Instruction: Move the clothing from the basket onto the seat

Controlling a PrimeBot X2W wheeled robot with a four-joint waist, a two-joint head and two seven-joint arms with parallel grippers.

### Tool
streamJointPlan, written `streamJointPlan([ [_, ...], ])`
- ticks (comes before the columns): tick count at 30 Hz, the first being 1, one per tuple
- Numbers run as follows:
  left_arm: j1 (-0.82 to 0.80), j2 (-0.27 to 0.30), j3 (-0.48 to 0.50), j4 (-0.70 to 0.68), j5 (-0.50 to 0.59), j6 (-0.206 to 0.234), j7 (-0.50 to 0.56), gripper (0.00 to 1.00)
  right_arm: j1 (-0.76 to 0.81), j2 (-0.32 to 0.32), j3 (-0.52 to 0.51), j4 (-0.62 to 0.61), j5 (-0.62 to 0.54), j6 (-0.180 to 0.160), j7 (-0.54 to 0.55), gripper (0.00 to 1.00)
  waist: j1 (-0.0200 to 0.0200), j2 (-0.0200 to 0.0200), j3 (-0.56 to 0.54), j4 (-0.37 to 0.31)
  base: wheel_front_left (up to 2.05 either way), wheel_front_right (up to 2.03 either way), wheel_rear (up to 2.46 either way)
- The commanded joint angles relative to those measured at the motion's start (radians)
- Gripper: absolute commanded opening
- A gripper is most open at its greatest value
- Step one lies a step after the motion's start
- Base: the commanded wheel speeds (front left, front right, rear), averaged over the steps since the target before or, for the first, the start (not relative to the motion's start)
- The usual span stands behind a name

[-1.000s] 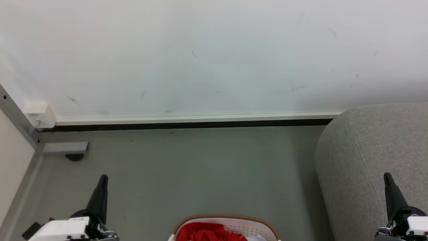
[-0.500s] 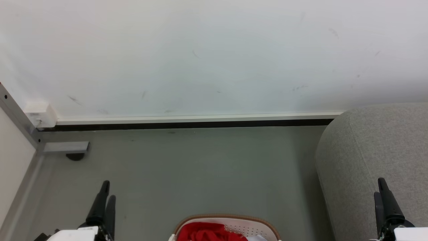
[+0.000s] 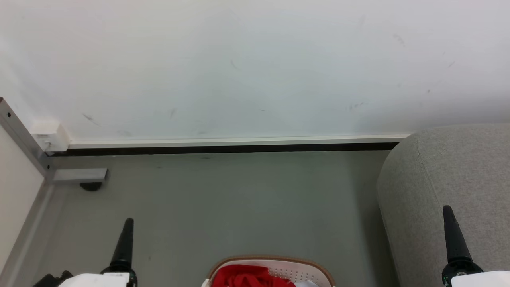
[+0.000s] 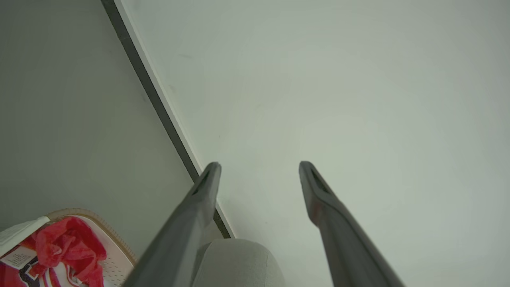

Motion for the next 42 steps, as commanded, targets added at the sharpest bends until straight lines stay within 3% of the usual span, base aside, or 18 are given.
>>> streamJointPlan([
  [1, -0.006, 0.007, -0.002, -0.025, 0.048, 0.001, -0.009, 1.00, -0.005, -0.003, -0.012, -0.020, -0.064, 0.000, -0.008, 1.00, 0.0000, 0.0000, 0.000, 0.000, 0.00, 0.00, 0.00],
  [14, 0.018, 0.008, -0.031, -0.062, 0.310, 0.015, -0.059, 1.00, 0.004, 0.030, -0.031, -0.017, -0.413, -0.001, -0.021, 1.00, 0.0000, 0.0000, -0.003, -0.001, 0.00, 0.00, 0.00],
  [42, 0.038, 0.014, -0.059, -0.065, 0.805, -0.008, -0.145, 1.00, 0.022, 0.087, -0.119, 0.028, -0.877, -0.001, -0.044, 1.00, 0.0000, 0.0000, -0.005, -0.003, 0.00, 0.00, 0.00],
])
